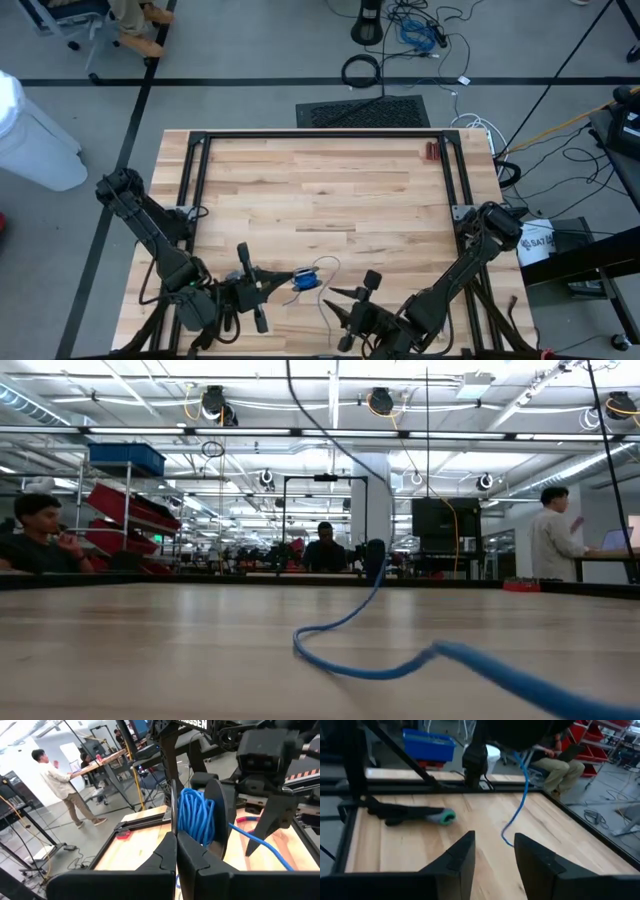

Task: Coil cords
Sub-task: Uncoil the blue wire from the black spool

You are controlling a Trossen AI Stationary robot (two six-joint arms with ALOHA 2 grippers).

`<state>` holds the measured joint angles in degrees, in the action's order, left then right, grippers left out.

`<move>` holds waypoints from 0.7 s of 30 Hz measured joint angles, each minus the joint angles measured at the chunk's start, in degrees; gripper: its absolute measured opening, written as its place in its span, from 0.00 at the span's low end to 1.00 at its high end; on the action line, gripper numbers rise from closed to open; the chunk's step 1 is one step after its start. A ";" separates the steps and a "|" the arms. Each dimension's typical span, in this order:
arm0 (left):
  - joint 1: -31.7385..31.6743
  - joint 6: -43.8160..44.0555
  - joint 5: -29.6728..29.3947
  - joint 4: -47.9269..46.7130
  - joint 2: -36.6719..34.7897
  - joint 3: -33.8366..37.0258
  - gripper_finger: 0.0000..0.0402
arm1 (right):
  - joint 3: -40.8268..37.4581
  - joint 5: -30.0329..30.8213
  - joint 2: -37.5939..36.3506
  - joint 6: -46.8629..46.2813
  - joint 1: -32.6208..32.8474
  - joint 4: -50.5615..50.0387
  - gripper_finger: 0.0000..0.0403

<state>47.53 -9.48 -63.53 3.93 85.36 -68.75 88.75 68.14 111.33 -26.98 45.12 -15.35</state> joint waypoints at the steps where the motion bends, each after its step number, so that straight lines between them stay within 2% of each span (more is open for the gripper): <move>1: -0.14 0.22 0.01 -0.24 0.00 0.02 0.00 | 0.00 -0.02 0.00 0.76 0.02 0.80 0.32; 8: -0.36 1.72 0.52 -0.22 0.09 0.02 0.00 | 0.00 2.92 2.43 4.13 -1.38 3.57 0.36; 21: -0.57 3.24 2.49 0.21 0.17 0.86 0.00 | -0.04 8.29 5.84 6.88 -3.95 5.07 0.36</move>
<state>46.96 -6.24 -61.04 4.14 85.54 -67.89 88.71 76.43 117.17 -20.10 41.17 -10.29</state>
